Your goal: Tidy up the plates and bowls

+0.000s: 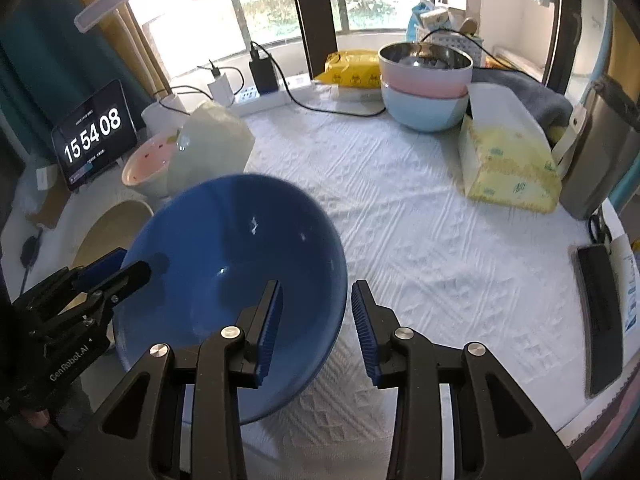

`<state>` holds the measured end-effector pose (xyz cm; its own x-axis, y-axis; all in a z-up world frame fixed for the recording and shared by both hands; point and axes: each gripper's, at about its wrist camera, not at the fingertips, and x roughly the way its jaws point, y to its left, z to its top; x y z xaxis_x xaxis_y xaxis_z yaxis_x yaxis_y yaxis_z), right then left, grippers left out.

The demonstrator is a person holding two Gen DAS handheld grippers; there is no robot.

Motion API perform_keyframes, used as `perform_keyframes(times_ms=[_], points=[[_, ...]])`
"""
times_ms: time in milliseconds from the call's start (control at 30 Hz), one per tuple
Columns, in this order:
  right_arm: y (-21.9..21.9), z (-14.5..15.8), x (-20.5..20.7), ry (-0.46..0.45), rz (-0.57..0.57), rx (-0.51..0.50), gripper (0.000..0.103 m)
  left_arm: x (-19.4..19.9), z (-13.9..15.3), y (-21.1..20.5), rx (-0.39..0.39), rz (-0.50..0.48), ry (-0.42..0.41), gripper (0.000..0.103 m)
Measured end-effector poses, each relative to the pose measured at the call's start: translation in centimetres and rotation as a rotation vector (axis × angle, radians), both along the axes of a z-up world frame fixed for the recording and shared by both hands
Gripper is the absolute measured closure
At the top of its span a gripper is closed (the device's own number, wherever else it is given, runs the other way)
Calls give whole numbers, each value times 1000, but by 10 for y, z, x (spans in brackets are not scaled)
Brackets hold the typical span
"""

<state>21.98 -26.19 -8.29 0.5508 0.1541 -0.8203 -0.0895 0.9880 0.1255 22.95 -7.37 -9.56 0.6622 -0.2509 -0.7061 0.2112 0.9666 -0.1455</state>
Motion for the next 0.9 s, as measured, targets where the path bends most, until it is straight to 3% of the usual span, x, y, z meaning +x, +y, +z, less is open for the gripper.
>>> perform_keyframes(times_ms=[500, 900], points=[[18, 26, 23, -73, 66, 8, 65, 12, 31, 18, 3, 80, -112, 65], [53, 36, 66, -89, 139, 69, 65, 27, 31, 39, -2, 166, -139, 64]])
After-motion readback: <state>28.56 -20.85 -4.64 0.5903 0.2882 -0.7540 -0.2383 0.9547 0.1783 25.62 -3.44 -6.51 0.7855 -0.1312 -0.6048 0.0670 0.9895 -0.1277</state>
